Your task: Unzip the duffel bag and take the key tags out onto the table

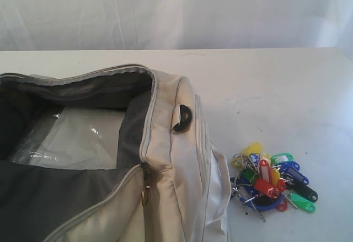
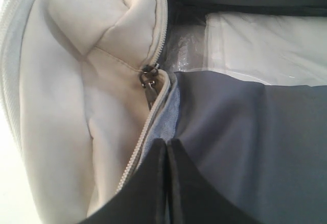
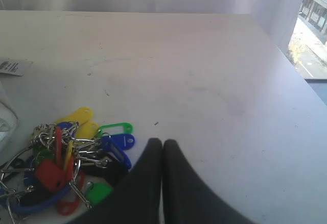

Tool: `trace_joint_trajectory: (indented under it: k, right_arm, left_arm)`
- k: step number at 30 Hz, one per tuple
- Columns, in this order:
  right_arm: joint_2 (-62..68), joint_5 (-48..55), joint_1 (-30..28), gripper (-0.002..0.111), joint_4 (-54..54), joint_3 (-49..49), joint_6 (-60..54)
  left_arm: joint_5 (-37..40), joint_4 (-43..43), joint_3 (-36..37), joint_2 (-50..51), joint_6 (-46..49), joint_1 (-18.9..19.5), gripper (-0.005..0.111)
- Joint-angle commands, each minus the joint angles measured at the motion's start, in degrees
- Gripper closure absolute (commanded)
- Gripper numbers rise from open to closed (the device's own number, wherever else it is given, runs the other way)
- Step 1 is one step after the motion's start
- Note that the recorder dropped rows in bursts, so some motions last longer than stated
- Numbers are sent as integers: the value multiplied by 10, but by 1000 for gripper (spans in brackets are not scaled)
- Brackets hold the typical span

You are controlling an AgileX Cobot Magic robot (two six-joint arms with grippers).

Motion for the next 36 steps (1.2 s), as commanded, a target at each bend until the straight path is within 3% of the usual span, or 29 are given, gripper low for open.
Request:
trace_joint_trajectory:
  k: [1, 15, 22, 29, 36]
  right_arm:
    - [-3, 1, -4, 107, 3, 3, 3]
    - [-3, 2, 8, 107, -2, 3, 3]
    - [-3, -7, 52, 107, -114, 3, 3]
    - [-3, -7, 55, 107, -112, 3, 152]
    - [-3, -7, 55, 107, -115, 3, 155]
  left_arm:
    - [1, -2, 1, -3, 1, 1, 107]
    - [1, -2, 1, -3, 1, 1, 107]
    - [1, -2, 1, -3, 1, 1, 107]
    - [1, -2, 1, -3, 1, 1, 107]
    - [1, -2, 1, -3, 1, 1, 107]
